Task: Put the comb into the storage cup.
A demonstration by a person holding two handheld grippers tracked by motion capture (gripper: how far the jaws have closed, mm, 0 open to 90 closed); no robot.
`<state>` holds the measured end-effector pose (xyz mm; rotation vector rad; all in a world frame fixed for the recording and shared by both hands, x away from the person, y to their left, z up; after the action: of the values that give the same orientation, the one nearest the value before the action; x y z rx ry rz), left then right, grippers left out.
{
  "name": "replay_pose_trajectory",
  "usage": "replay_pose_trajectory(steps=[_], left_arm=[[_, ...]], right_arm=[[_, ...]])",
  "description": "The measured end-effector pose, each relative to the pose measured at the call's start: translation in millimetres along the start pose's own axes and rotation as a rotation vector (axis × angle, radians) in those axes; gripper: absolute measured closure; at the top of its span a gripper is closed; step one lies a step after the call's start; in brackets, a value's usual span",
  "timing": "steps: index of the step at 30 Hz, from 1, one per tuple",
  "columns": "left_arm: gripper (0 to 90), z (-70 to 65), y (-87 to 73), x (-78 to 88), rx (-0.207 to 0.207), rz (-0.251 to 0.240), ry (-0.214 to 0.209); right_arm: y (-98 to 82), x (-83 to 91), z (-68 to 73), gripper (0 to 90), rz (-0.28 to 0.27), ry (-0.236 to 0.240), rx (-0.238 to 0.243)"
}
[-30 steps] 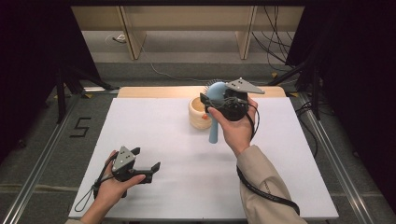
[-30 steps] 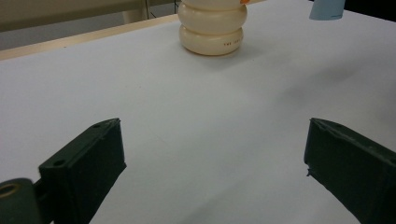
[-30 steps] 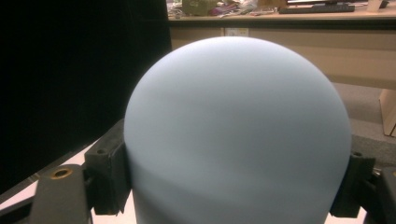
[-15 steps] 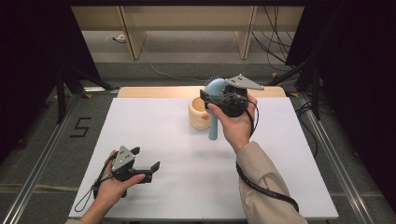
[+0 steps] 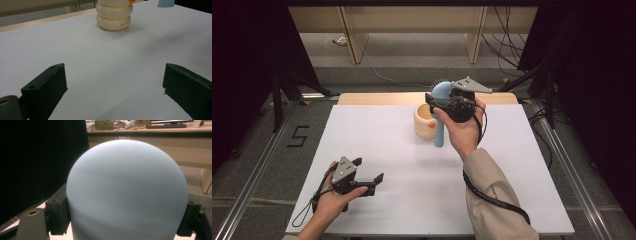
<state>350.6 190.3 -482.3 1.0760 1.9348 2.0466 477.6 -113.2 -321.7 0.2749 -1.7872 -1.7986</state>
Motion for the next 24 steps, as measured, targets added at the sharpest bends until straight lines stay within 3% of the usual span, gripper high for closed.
replay_pose_trajectory(steps=[24], left_arm=[[4.7, 0.5, 0.7, 0.3, 0.005, -0.005, 0.001]], right_arm=[[11.7, -7.8, -3.0, 21.3, -0.037, -0.019, -0.002]])
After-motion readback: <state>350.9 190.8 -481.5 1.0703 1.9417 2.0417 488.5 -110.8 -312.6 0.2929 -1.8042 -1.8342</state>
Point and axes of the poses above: each handheld gripper's, and its own axes: x roughly backward along the jaws, y roughly out of its top, z roughly to its left, the point moved 2 cm from there along -x, roughly forward along the jaws, and after that the axes turned 1 degree about x, right-handed, at the moved point
